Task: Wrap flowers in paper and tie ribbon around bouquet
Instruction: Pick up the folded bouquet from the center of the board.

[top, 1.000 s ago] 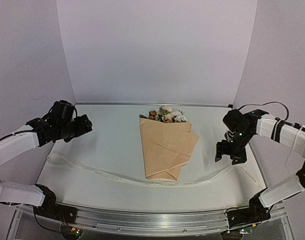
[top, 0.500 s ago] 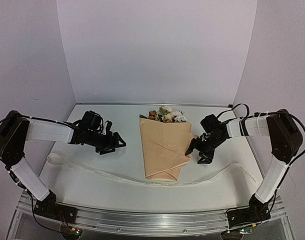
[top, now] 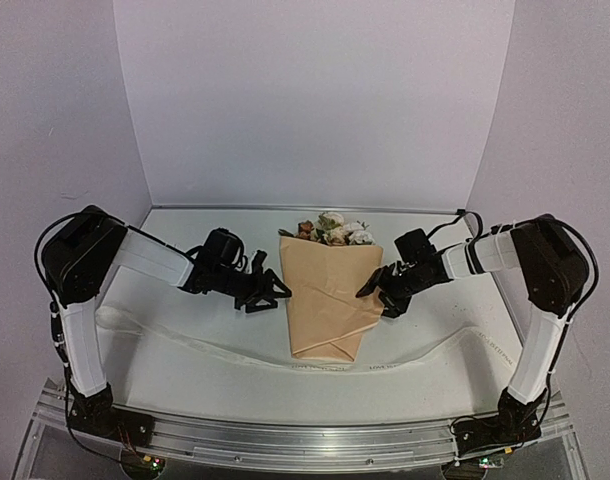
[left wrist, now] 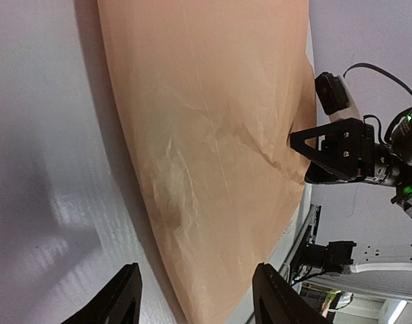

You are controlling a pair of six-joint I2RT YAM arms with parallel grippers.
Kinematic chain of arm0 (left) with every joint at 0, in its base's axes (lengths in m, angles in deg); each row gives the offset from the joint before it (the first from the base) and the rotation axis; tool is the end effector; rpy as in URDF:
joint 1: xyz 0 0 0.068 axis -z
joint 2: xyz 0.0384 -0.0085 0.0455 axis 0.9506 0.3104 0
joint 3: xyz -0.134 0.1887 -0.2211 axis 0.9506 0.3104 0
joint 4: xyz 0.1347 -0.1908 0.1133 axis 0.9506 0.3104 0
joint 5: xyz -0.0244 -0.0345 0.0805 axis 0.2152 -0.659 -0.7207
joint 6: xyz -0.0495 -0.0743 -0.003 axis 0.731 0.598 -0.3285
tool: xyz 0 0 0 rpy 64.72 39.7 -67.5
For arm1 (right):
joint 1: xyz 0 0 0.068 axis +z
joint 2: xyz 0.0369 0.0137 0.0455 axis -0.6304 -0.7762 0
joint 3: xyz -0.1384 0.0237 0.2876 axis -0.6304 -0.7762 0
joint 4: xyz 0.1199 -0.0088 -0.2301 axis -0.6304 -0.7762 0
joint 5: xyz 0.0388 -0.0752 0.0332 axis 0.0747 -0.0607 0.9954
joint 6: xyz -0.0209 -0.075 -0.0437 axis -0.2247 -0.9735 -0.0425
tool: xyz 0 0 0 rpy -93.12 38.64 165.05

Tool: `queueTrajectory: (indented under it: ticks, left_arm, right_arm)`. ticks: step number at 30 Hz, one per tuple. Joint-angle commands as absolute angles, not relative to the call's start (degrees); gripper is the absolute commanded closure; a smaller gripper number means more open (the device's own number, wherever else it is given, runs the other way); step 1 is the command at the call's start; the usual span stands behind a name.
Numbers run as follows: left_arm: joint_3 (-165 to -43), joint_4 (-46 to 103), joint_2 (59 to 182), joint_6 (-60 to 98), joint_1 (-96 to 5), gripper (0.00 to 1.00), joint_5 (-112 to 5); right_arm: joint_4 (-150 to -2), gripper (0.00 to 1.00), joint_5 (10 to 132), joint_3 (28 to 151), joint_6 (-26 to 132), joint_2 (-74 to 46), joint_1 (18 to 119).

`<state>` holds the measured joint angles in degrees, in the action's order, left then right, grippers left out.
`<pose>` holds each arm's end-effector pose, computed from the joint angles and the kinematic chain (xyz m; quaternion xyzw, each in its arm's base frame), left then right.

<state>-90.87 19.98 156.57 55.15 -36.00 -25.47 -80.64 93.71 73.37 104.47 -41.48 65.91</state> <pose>0.3231 -0.2922 0.1554 0.0352 0.8761 -0.4706 0.0989 0.3459 0.2192 0.1507 0.1717 0.9069 0.3812 0.0528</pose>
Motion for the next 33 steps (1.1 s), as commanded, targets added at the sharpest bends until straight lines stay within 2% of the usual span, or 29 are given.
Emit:
queueTrajectory:
  ticks: [1,5,9,14,23,28,33]
  left_arm:
    - [-95.0,13.8,160.1,60.9,-34.6,0.47,-21.2]
    - [-96.4,14.2,161.6,62.4,-33.8,0.55,-20.4]
    - [-97.0,16.9,160.6,62.4,-33.8,0.56,-19.9]
    - [-97.0,21.0,157.5,60.9,-33.9,0.54,-20.0]
    - [-97.3,24.5,155.0,59.9,-33.8,0.52,-19.0]
    - [-96.4,27.8,152.2,58.3,-33.9,0.46,-20.4]
    - [-95.1,28.7,150.1,57.9,-33.8,0.44,-20.9]
  right_arm:
    - [-78.0,0.50,94.8,74.0,108.6,-43.2,66.2]
    - [-78.1,0.70,95.2,74.2,110.2,-42.6,66.2]
    - [-78.1,0.88,96.2,74.8,113.1,-41.9,66.2]
    - [-79.7,0.99,96.7,75.3,117.5,-40.1,66.3]
    - [-85.7,1.00,96.7,75.9,121.5,-35.6,66.8]
    - [-88.3,1.00,95.9,75.2,124.6,-33.3,67.6]
    - [-88.1,1.00,95.2,74.0,128.8,-31.8,68.4]
